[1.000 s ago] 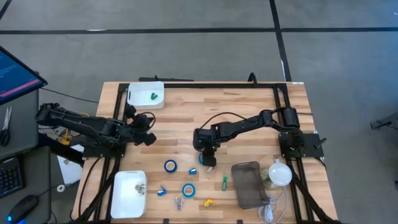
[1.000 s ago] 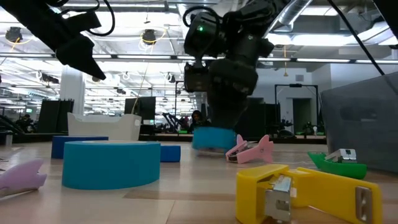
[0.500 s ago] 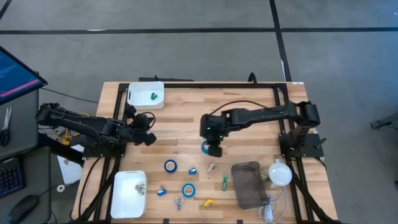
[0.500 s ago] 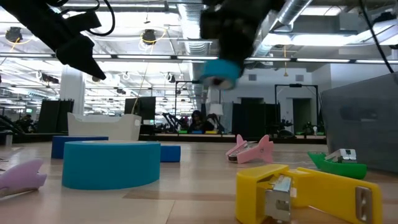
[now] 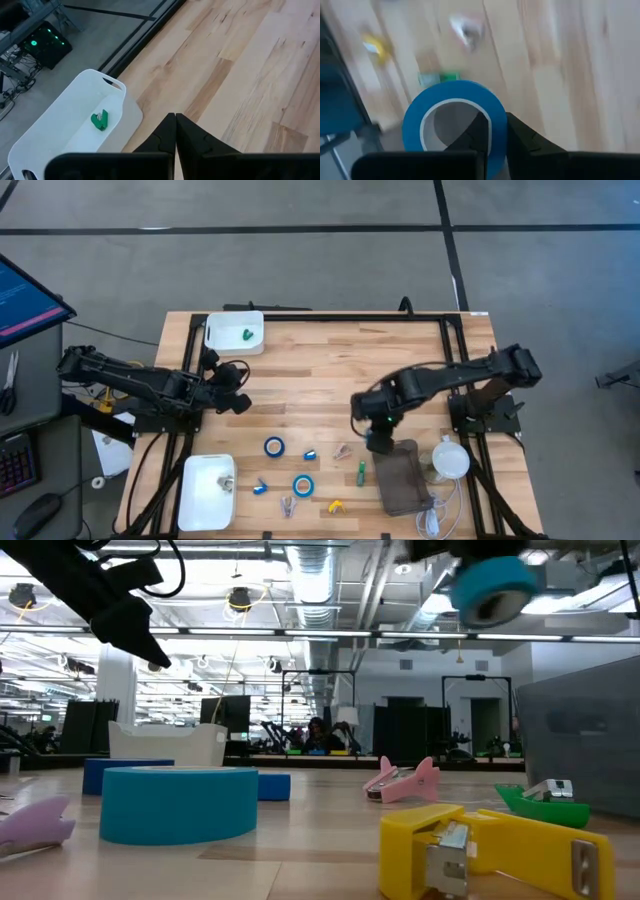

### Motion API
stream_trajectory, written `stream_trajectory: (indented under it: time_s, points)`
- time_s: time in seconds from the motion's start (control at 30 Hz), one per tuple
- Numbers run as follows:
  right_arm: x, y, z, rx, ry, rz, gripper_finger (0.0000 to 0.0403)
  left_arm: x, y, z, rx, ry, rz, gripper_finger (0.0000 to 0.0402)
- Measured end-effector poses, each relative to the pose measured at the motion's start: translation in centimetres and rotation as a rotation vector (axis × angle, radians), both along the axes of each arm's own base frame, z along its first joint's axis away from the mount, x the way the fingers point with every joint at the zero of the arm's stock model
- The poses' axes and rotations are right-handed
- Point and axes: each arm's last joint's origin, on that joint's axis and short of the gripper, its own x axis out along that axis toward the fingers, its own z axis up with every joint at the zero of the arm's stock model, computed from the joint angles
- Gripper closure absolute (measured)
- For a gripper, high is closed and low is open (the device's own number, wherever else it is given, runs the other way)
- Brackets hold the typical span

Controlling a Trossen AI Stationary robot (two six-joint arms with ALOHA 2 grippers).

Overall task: Pick and place Stapler, Stapler remover, tape
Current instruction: Put the top light blue tape into the black bin

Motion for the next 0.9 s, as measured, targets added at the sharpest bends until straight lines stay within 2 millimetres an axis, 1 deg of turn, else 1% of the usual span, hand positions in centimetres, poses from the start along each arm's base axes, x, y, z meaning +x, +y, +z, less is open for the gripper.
stream_trajectory:
  time_s: [0.13,0.23,0.37,0.43,0.53,0.73,0.9]
  points:
    - [-1.0,1.9,-0.7,-0.01,0.099,-0.036,0.0378,0.0,0.0,0.0,0.0,0.0,0.0,0.0401]
    - [-1.5,3.2,-1.1,-0.002,0.104,-0.069,0.0378,0.0,0.0,0.0,0.0,0.0,0.0,0.0401]
    - [-2.3,4.6,-2.4,-0.004,0.14,-0.119,0.0378,0.0,0.0,0.0,0.0,-0.001,0.0,0.0401]
    - [-2.8,5.1,-3.3,-0.011,0.163,-0.139,0.0378,0.0,0.0,0.0,0.0,-0.001,0.0,0.0401]
    - [-3.1,5.9,-4.9,0.003,0.147,-0.156,0.0378,0.0,0.0,0.0,0.0,-0.002,0.0,0.0401]
    - [-3.8,6.6,-8.0,0.023,0.129,-0.189,0.0378,0.0,0.0,0.0,-0.001,-0.002,0.0,0.0401]
    - [-4.7,6.5,-9.7,0.01,0.158,-0.219,0.0378,0.1,0.0,0.0,-0.001,-0.008,0.0,0.0401]
